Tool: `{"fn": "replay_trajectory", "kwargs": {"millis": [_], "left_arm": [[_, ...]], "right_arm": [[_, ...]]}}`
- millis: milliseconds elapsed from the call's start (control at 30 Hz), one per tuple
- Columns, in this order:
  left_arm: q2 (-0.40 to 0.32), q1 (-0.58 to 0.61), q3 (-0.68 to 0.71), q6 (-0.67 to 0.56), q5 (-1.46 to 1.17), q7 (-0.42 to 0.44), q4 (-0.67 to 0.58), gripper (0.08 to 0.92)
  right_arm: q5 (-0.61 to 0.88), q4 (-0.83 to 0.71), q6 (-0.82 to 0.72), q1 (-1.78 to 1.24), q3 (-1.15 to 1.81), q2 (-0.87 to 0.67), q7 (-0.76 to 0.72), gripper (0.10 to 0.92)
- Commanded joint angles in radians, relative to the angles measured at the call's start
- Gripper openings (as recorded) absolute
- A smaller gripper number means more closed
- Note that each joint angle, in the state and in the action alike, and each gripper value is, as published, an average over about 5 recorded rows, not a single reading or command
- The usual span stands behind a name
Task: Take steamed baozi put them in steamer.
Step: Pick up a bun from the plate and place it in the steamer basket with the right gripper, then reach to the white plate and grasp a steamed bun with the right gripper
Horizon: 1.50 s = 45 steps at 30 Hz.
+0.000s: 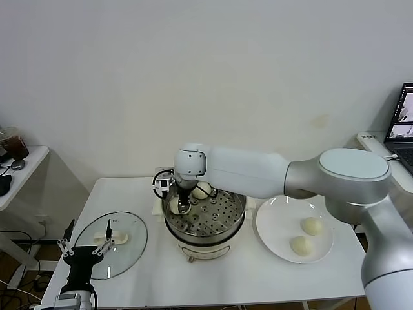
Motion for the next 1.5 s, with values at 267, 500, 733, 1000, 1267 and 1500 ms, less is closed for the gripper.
{"fn": "replay_trajectory", "kwargs": {"millis": [267, 500, 733, 1000, 1267, 1500], "left_arm": [[0.002, 0.0, 0.003, 0.003, 0.004, 0.002, -0.002, 0.823], [0.004, -0.001, 0.005, 0.003, 0.008, 0.003, -0.001, 0.823], [0.009, 0.002, 0.007, 0.001, 0.018, 0.003, 0.011, 0.823], [0.009, 0.01, 0.012, -0.003, 0.031, 0.002, 0.02, 0.823], [0.004, 0.021, 0.017, 0.0, 0.047, 0.002, 0.01, 0.823], [0.0, 0.04, 0.005, 0.001, 0.051, 0.005, -0.006, 0.823]], "right_arm": [[-0.093, 0.174, 0.083, 0.138, 0.017, -0.203, -0.222, 0.816], [-0.247, 0.386, 0.263, 0.218, 0.029, -0.544, -0.4, 0.823], [-0.38, 0.514, 0.399, 0.157, 0.083, -0.887, -0.468, 0.823], [-0.553, 0.499, 0.472, -0.125, 0.208, -1.072, -0.456, 0.823], [-0.616, 0.418, 0.492, -0.443, 0.404, -1.071, -0.403, 0.823], [-0.65, 0.374, 0.483, -0.564, 0.481, -1.02, -0.372, 0.823]]}}
